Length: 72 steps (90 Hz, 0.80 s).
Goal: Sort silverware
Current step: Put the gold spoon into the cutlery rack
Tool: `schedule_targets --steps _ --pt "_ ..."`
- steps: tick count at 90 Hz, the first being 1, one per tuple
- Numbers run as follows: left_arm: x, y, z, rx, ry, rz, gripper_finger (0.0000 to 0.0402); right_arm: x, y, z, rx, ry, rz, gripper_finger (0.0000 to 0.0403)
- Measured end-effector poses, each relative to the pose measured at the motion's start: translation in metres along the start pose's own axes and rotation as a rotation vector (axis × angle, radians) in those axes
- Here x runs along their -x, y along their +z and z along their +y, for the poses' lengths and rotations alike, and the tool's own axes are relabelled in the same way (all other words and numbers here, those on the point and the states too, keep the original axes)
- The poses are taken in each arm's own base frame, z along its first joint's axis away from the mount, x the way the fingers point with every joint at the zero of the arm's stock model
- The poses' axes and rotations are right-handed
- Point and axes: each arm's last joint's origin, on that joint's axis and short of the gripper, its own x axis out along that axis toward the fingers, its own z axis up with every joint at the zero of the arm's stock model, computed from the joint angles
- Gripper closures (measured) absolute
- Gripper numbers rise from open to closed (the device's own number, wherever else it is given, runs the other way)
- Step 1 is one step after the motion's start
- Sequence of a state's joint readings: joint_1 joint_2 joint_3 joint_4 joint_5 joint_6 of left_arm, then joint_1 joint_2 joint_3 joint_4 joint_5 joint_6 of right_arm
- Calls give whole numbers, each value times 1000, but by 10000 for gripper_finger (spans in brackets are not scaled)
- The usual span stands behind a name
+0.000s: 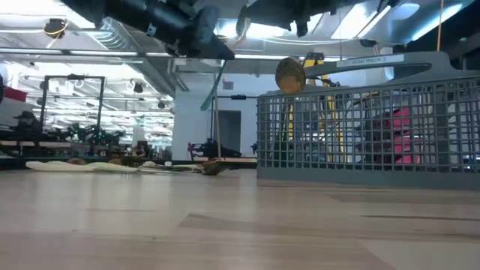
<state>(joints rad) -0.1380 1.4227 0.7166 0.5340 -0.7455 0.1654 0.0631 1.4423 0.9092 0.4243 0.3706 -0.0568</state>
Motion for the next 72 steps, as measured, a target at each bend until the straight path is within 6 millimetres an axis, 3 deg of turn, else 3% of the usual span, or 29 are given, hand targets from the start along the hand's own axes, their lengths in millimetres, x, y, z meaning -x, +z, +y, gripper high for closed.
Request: schedule_targets --steps 20,44,63,72 --pt "3 6 -4 13 -11 -54 401 -8 -5 -2 -33 -38 -10 315" --pt "-2 -1 -10 8 -15 -40 400 -17 -9 2 -50 -44 -59 318" --pt "-2 -2 -11 3 -17 -34 401 -17 -8 2 -32 -35 -45 390" --pt "-2 -3 -11 1 -18 -34 401 -17 -9 2 -30 -32 -41 396"
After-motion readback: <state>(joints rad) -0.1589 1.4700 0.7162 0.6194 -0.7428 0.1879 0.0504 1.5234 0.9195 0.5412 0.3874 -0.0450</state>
